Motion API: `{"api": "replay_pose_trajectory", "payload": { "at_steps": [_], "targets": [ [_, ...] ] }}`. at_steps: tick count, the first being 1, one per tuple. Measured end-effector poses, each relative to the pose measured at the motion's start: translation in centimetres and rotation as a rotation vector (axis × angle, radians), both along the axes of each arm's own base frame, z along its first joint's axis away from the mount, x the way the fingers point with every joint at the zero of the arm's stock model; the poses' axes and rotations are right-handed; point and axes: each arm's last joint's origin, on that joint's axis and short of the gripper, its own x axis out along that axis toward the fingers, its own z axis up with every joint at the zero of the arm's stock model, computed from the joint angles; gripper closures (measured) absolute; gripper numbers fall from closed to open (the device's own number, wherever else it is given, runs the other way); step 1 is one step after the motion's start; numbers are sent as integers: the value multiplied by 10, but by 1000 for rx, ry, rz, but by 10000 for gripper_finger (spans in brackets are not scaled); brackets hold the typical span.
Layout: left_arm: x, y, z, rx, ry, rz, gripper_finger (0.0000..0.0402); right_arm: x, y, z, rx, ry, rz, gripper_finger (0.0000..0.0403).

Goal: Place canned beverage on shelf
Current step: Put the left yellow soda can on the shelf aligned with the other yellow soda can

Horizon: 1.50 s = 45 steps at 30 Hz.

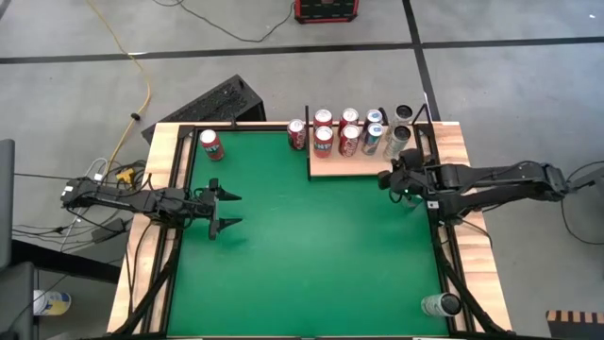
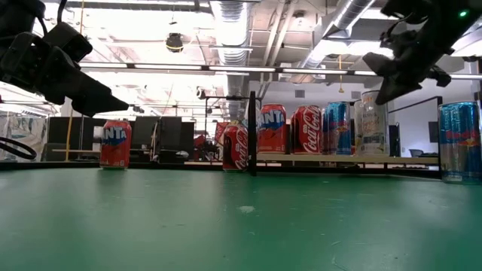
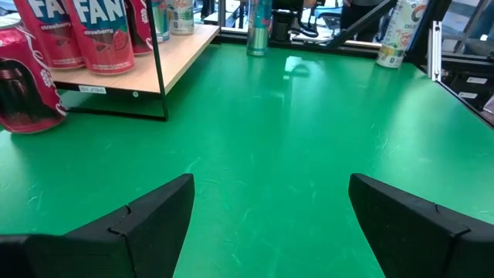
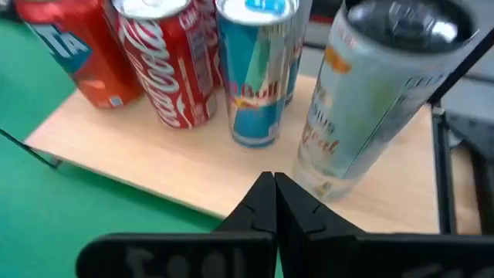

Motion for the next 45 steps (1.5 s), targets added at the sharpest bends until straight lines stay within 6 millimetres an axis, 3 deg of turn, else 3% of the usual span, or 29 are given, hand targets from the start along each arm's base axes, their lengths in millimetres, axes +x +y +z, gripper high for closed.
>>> {"api": "replay_pose_trajectory", "payload": {
  "at_steps": [8, 20, 40, 45],
  "targets": [
    [0, 0, 0, 0, 0, 0, 72, 4, -20, -5, 102, 63, 13, 386],
    [0, 0, 0, 0, 0, 0, 72, -2, -42, -4, 112, 96, -38, 387],
    [0, 0, 0, 0, 0, 0, 72, -14, -53, -7, 104, 184, -134, 387],
    [0, 0, 0, 0, 0, 0, 72, -12, -52, -8, 149, 169, -93, 387]
  ]
}}
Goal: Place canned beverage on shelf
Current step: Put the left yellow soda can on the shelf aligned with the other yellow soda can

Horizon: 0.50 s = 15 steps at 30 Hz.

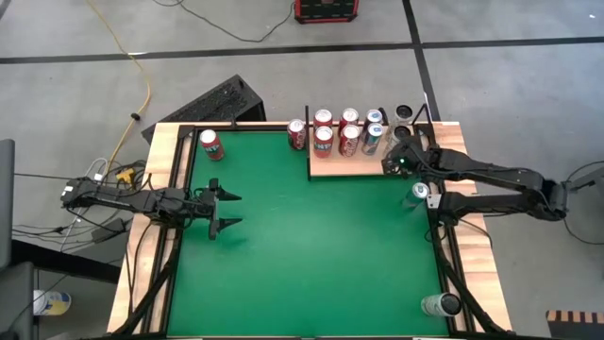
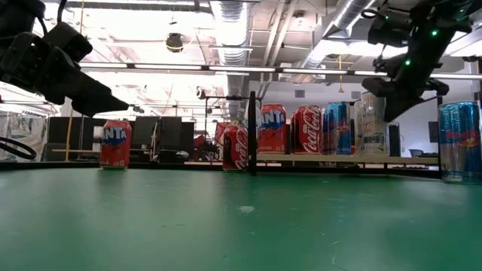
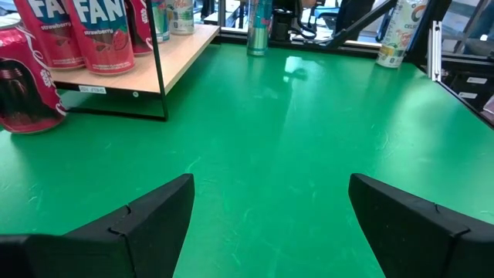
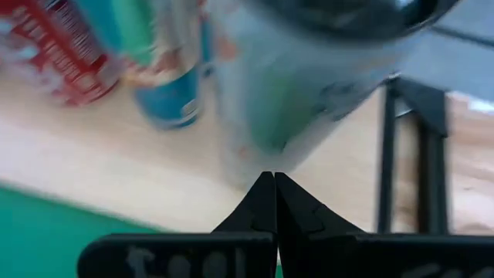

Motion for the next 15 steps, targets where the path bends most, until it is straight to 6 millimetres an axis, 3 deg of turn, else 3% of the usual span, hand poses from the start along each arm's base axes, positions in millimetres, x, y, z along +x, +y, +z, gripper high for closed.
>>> {"api": "replay_pose_trajectory", "payload": {
  "at_steps": [5, 15],
  "targets": [
    [0, 0, 0, 0, 0, 0, 72, 3, 2, -1, 74, -32, 73, 387],
    [0, 0, 0, 0, 0, 0, 72, 7, -5, 4, 9, -79, 80, 387]
  ]
}}
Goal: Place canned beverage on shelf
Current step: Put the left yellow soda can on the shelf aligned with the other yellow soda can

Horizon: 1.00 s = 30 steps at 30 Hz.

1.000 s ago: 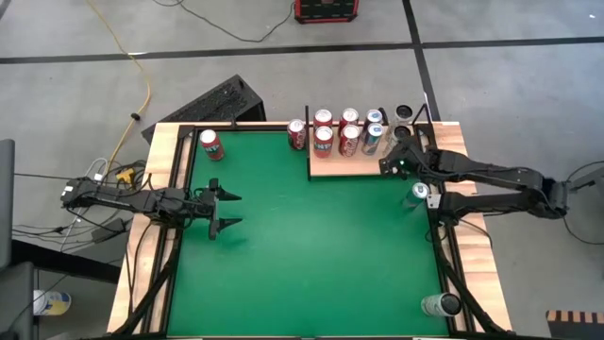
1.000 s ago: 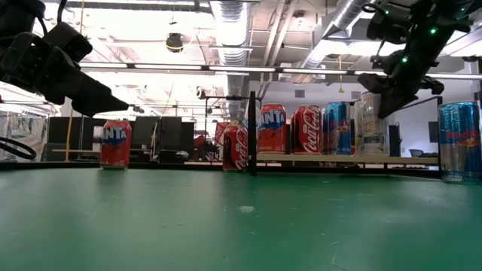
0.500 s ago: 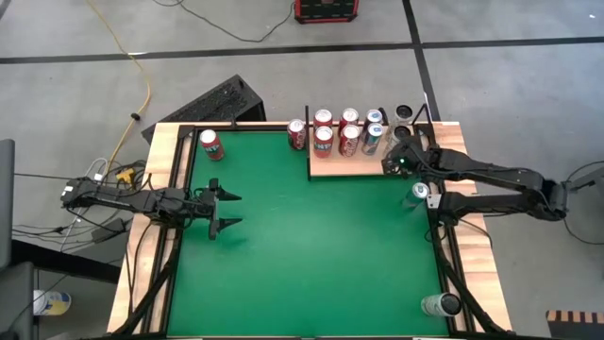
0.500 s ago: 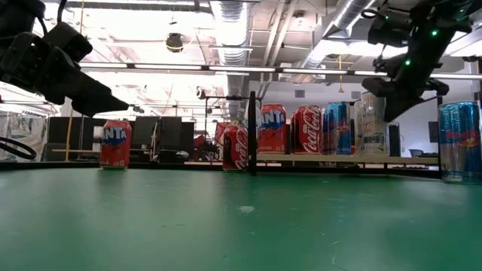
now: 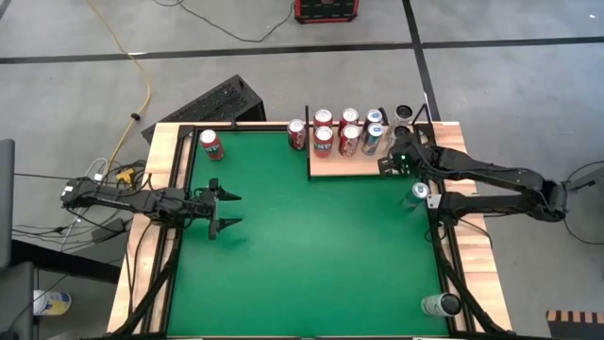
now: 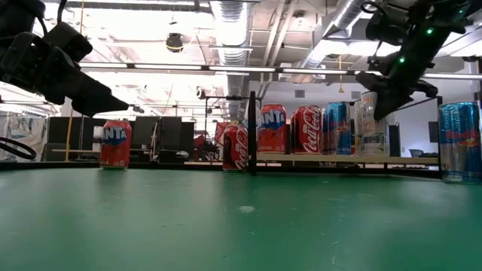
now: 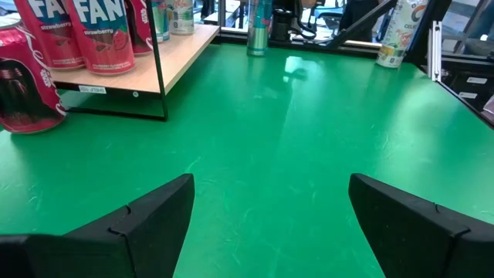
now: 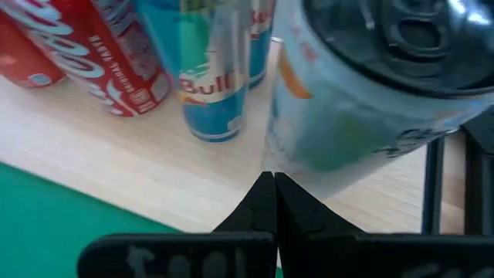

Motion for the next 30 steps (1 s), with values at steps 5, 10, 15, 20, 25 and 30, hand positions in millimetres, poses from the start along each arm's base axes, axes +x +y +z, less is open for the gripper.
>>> {"api": "replay_pose_trajectory", "payload": {
  "at_steps": [5, 10, 15, 20, 25, 30],
  "targets": [
    [0, 0, 0, 0, 0, 0, 72, -4, -4, -1, 0, 19, -29, 387],
    [0, 0, 0, 0, 0, 0, 72, -8, -6, -1, -27, 64, -78, 387],
    [0, 0, 0, 0, 0, 0, 72, -10, -8, -1, -42, 86, -89, 387],
    [0, 0, 0, 0, 0, 0, 72, -12, -9, -2, -50, 108, -106, 387],
    [0, 0, 0, 0, 0, 0, 72, -14, -10, -1, -86, 137, -140, 387],
    [0, 0, 0, 0, 0, 0, 72, -12, -8, -2, -38, 115, -94, 387]
  ]
}}
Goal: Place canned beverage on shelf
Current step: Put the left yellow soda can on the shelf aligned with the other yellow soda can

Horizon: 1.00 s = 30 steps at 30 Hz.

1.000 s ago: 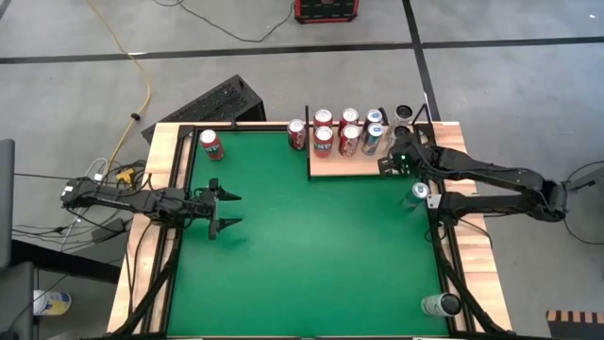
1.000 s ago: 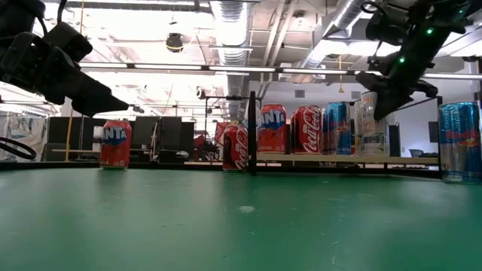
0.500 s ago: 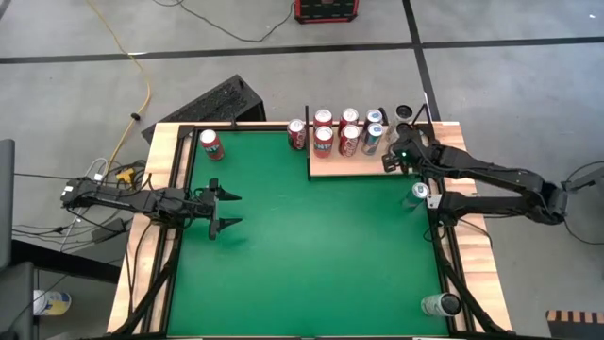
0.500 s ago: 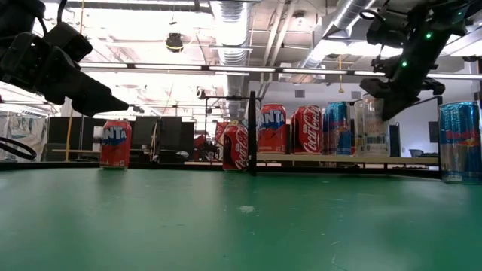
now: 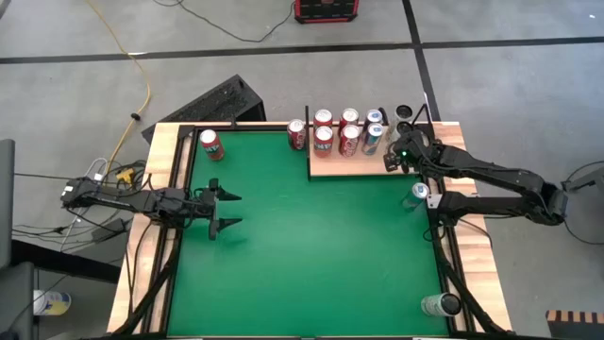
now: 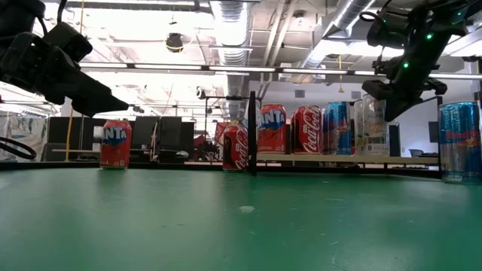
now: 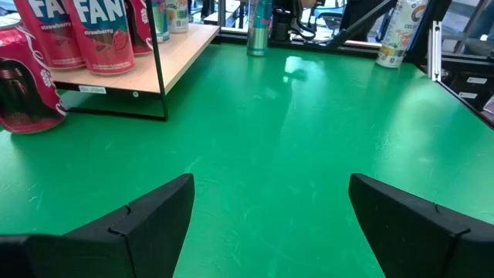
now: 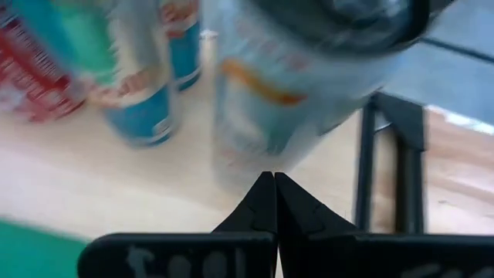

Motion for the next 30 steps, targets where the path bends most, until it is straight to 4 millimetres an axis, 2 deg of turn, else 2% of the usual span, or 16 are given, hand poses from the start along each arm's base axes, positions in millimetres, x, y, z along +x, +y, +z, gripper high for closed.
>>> {"api": "replay_pose_trajectory", "payload": {
  "at_steps": [5, 18, 30],
  "targets": [
    [0, 0, 0, 0, 0, 0, 72, 2, 4, -1, 56, -24, 53, 387],
    [0, 0, 0, 0, 0, 0, 72, 8, 0, 3, 4, -74, 78, 386],
    [0, 0, 0, 0, 0, 0, 72, 2, -8, 4, -17, -35, 35, 386]
  ]
}}
